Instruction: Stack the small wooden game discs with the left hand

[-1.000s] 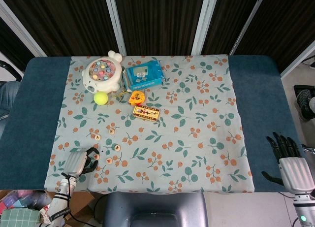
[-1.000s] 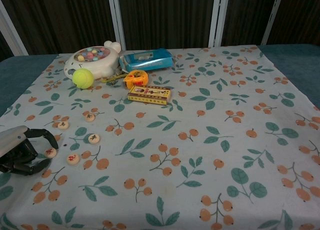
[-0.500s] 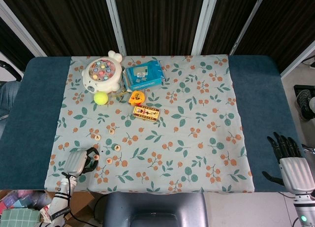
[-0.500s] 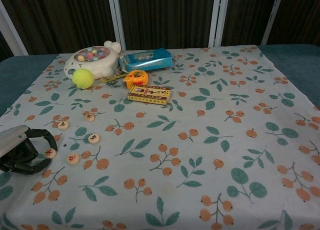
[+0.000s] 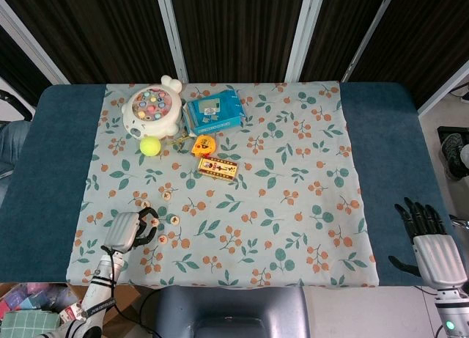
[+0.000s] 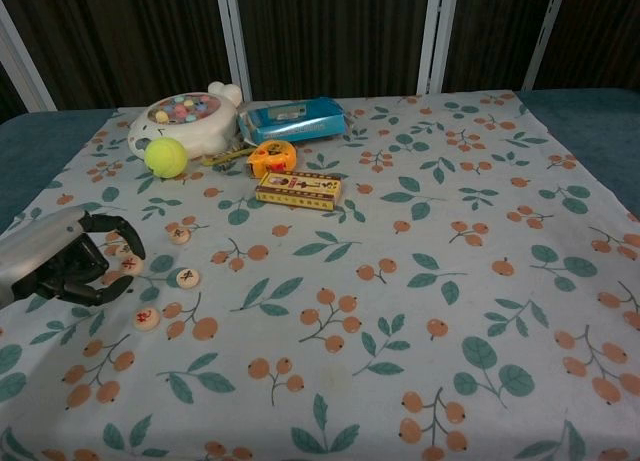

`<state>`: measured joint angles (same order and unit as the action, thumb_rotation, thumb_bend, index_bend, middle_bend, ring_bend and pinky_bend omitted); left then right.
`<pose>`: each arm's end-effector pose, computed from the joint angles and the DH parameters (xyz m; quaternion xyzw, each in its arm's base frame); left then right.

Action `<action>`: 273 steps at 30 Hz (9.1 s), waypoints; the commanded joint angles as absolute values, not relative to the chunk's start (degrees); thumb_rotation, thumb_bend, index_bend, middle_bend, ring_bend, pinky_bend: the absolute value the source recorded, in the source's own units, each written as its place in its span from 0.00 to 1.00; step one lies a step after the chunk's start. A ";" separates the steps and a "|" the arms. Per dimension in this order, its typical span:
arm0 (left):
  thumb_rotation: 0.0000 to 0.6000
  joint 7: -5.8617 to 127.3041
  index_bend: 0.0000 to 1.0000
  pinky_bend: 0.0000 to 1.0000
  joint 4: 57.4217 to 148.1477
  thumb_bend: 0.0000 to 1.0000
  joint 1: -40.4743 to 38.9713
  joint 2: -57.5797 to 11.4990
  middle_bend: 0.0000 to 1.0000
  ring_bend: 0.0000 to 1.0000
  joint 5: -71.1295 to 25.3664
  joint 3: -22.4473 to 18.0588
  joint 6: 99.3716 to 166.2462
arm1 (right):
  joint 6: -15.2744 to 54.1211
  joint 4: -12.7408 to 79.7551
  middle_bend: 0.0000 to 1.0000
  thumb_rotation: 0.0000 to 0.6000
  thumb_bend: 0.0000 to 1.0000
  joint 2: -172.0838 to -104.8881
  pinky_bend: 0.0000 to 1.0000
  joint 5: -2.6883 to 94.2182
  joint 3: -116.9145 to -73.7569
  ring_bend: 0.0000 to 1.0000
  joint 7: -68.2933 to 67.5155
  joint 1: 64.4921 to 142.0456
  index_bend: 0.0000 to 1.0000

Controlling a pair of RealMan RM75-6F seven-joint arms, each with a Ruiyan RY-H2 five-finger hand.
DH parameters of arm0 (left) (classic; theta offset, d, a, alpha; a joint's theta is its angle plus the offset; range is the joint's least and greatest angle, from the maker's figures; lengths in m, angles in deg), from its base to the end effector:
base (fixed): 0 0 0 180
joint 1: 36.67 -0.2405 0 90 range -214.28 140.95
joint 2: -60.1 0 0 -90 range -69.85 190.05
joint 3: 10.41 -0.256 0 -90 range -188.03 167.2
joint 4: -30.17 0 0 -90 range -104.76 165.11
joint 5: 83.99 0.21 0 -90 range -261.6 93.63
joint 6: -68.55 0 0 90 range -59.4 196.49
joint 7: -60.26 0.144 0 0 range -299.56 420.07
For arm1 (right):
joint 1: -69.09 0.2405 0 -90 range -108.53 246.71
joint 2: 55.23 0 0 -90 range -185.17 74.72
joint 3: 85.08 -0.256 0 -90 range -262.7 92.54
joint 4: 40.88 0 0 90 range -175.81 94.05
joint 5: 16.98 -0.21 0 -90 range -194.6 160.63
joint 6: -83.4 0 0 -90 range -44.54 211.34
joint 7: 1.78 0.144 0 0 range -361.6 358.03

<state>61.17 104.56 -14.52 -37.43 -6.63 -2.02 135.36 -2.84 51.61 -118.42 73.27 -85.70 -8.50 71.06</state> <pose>-0.2371 0.2737 -0.0317 -0.6129 -0.4885 -0.4352 0.4432 -0.3124 -0.1569 0.1571 0.6343 -0.3516 0.3435 0.5967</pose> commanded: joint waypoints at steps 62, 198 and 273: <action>1.00 66.60 0.35 1.00 111.51 0.40 -11.37 -37.07 1.00 1.00 -7.81 -3.18 137.50 | -3.56 51.81 0.00 1.00 0.19 -117.75 0.00 72.72 -86.05 0.00 -7.16 70.50 0.00; 1.00 67.05 0.38 1.00 108.29 0.41 -9.44 -39.71 1.00 1.00 -13.45 -0.28 133.15 | -4.15 51.85 0.00 1.00 0.20 -117.40 0.00 73.44 -85.82 0.00 -6.19 70.07 0.00; 1.00 62.50 0.42 1.00 92.32 0.41 -7.23 -40.43 1.00 1.00 -20.12 2.06 125.68 | -3.58 51.91 0.00 1.00 0.20 -117.70 0.00 72.85 -85.97 0.00 -7.31 70.19 0.00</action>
